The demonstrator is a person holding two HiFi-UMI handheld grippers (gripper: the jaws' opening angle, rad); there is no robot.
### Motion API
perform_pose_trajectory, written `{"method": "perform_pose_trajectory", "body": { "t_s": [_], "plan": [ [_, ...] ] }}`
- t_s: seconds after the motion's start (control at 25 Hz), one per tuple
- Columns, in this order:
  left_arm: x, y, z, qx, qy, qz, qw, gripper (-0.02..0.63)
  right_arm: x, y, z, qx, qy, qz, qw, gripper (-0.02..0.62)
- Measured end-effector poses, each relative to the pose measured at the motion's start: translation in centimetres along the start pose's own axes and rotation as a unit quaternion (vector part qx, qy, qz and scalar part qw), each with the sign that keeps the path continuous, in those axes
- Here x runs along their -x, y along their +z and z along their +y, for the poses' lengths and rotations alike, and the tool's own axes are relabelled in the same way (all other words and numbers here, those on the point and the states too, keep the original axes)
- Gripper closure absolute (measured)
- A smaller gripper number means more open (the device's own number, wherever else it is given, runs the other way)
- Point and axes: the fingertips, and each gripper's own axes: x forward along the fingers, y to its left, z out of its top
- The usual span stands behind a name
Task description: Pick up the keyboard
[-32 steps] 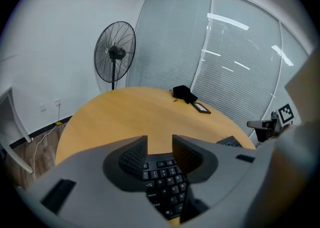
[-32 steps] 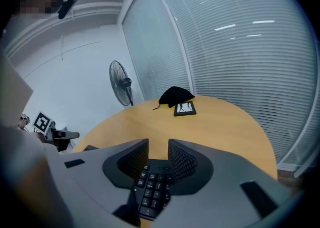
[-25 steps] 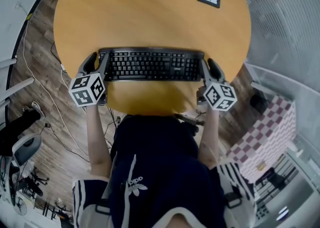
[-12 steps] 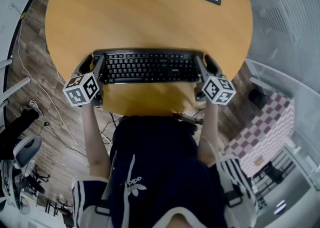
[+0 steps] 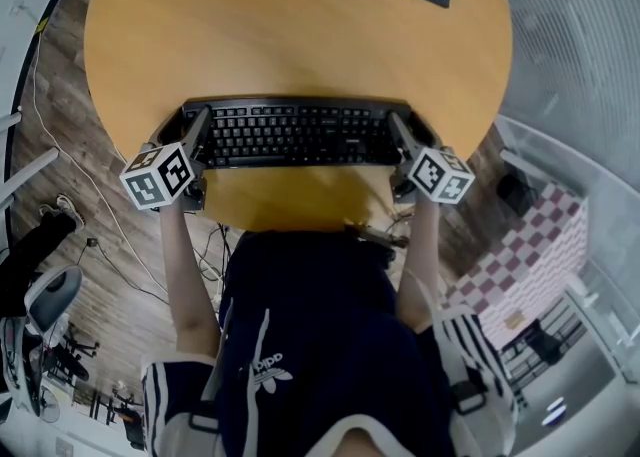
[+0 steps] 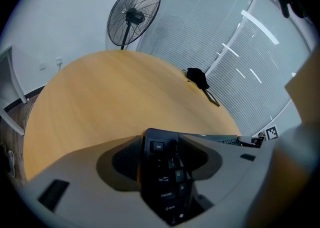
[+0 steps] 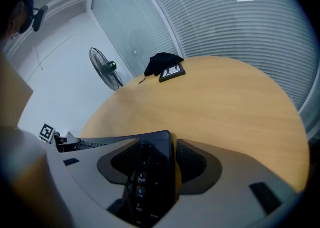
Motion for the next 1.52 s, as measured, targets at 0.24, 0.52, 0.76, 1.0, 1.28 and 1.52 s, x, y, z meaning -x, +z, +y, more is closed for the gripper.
{"method": "perform_pose_trajectory", "body": {
  "t_s": [0.24, 0.52, 0.76, 1.0, 1.28, 1.52],
  "plan": [
    [0.0, -0.1, -0.2, -0.023, -0.015, 0.02, 0.9994, 0.396, -0.2, -0.3, 0.1, 0.001, 0.041, 0.019, 0.999, 0.396],
    [-0.1, -0.1, -0.1, -0.023, -0.019, 0.015, 0.9994, 0.396, -0.5, -0.8, -0.3, -0.009, 0.038, 0.019, 0.999, 0.396],
    [0.1, 0.0, 0.0, -0.019, -0.013, 0.002, 0.9997, 0.396, -0.6, -0.9, -0.2, 0.002, 0.029, 0.02, 0.999, 0.396],
    [1.5, 0.5, -1.0, -0.034, -0.014, -0.017, 0.9992, 0.396, 0.9, 0.6, 0.6, 0.024, 0.034, -0.016, 0.999, 0.396],
    [4.4, 2.9, -2.2, -0.061, -0.047, -0.073, 0.9944, 0.396, 3.3, 3.5, 2.9, 0.067, 0.051, -0.077, 0.993, 0.396],
    [7.3, 4.7, -4.1, -0.091, -0.073, -0.121, 0.9858, 0.396, 7.0, 5.6, 4.6, 0.098, 0.057, -0.135, 0.984, 0.396]
  ]
}}
